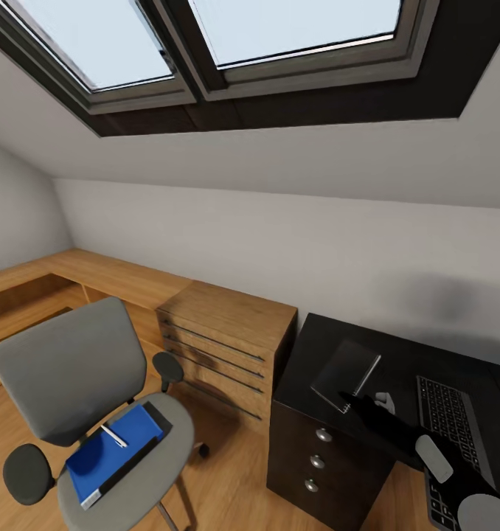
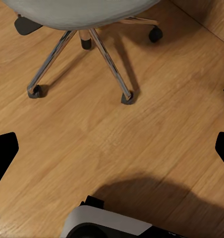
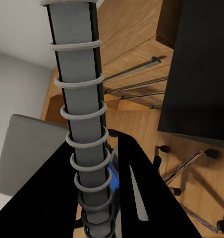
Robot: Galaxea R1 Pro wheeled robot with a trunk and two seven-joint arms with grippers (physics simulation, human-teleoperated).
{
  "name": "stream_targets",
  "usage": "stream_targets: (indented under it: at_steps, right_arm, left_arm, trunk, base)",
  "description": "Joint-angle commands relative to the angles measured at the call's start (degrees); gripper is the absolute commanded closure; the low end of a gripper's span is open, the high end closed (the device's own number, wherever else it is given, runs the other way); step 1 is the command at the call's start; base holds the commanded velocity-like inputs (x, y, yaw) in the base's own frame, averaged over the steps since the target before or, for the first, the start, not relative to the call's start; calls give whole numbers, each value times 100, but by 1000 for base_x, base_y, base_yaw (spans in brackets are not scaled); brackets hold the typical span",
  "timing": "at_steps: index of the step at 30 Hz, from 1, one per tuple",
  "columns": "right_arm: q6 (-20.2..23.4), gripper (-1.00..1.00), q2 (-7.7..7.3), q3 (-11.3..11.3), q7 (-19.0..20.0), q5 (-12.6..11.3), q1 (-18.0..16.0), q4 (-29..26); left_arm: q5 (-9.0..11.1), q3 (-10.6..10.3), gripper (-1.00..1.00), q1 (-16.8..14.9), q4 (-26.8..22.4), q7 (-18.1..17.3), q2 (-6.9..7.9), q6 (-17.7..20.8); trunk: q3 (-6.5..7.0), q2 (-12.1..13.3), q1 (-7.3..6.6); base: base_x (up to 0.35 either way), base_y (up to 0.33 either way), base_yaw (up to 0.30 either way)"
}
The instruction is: In the bedroom, organize the workspace by keeping the computer under the desk, ensuring the monitor is on the desk, placing the keyboard on the desk next to the monitor, placing the mouse on the desk next to the keyboard, moving the folder from the swivel chair onto the desk next to the mouse, stacking the notebook on top of the folder with the pen on top of the notebook, and positioning the swivel chair next to the desk.
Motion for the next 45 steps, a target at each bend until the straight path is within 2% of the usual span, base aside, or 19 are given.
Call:
stream_targets:
  at_steps: [1,7,13,18,19,25,33,45]
  right_arm:
    - [43,100,1,-21,5,-30,-5,23]
    - [78,100,1,-169,-38,-30,-5,200]
    - [89,100,1,-451,-28,-40,-5,253]
    - [147,100,-1,-903,-26,-52,-5,312]
    - [259,100,0,-1071,-26,-56,-5,356]
    - [824,100,1,-1400,-16,-68,-5,490]
    - [1080,100,1,-1488,-10,-82,-5,526]
    - [1115,100,0,-1499,-9,-86,-5,538]
  left_arm:
    - [-30,31,-100,-4,2,10,-3,-15]
    - [-30,31,-100,-4,1,10,-3,-15]
    - [-30,31,-100,-4,2,10,-3,-15]
    - [-30,31,-100,-4,4,10,-3,-15]
    - [-30,31,-100,-4,3,10,-3,-15]
    - [-30,31,-100,-4,3,10,-3,-15]
    - [-30,31,-100,-4,1,10,-3,-20]
    - [-46,19,-100,-4,2,7,-7,-26]
  trunk:
    - [-10,-9,2]
    - [-10,-9,2]
    - [-10,-9,2]
    - [-10,-9,2]
    - [-10,-9,2]
    - [-10,-9,2]
    - [-10,-9,2]
    - [-10,-9,2]
  base:
    - [0,0,0]
    - [0,0,0]
    - [0,0,0]
    - [0,0,0]
    - [0,0,0]
    - [0,0,0]
    - [0,0,0]
    - [73,0,0]
